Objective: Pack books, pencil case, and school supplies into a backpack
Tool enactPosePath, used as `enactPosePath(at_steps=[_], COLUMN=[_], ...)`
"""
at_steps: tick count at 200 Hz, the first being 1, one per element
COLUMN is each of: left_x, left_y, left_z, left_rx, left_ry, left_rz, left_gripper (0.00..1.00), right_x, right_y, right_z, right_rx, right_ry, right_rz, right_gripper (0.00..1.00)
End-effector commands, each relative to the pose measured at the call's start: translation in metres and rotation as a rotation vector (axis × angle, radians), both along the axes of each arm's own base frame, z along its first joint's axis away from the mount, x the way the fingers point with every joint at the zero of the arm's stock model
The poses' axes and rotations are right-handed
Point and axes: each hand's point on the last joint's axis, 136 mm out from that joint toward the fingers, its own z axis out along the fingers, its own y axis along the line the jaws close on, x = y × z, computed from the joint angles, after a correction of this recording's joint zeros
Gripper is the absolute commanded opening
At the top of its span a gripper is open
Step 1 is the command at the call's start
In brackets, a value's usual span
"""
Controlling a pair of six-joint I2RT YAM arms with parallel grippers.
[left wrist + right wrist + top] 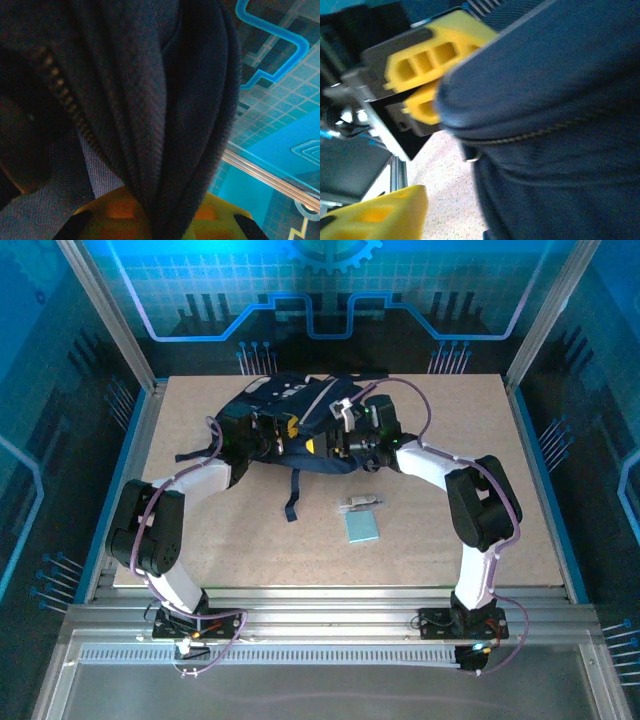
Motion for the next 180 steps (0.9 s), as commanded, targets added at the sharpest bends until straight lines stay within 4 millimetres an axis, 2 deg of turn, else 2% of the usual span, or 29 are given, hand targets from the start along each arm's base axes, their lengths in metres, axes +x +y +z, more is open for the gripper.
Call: enactPosePath(at_steps=[1, 16, 54, 87, 97, 132, 180], left_x=[0.005, 0.006, 0.012, 0.015, 0.015, 0.014, 0.019], left_y=[-0.017, -0.012, 0.007, 0.023, 0.026, 0.032, 0.054], left_z=[0.070, 0.068, 0.062, 0.049, 0.044, 0.033, 0.017], left_rx=[-0.067, -0.060, -0.007, 0.038, 0.046, 0.064, 0.142], left_ry=[-0.249, -0.246, -0.236, -0.215, -0.204, -0.190, -0.168], left_rz=[-0.058, -0.052, -0.035, -0.031, -0.033, -0.043, -0.034], left_gripper=[0.00, 0.00, 0.00, 0.00, 0.00, 0.00, 0.00], right_x=[-0.020, -0.017, -0.012, -0.010, -0.010, -0.013, -0.038], right_y=[0.013, 0.007, -0.013, -0.026, -0.027, -0.031, -0.061], right_z=[0.022, 0.022, 0.021, 0.021, 0.019, 0.010, -0.006], right_rx=[-0.006, -0.017, -0.083, -0.103, -0.108, -0.154, -0.327], right_ry=[-0.040, -0.029, -0.029, 0.001, 0.004, 0.029, 0.120], right_rz=[0.077, 0.063, 0.010, -0.021, -0.025, -0.021, -0.004], right_gripper=[0.46, 0.36, 0.19, 0.11, 0.00, 0.00, 0.00])
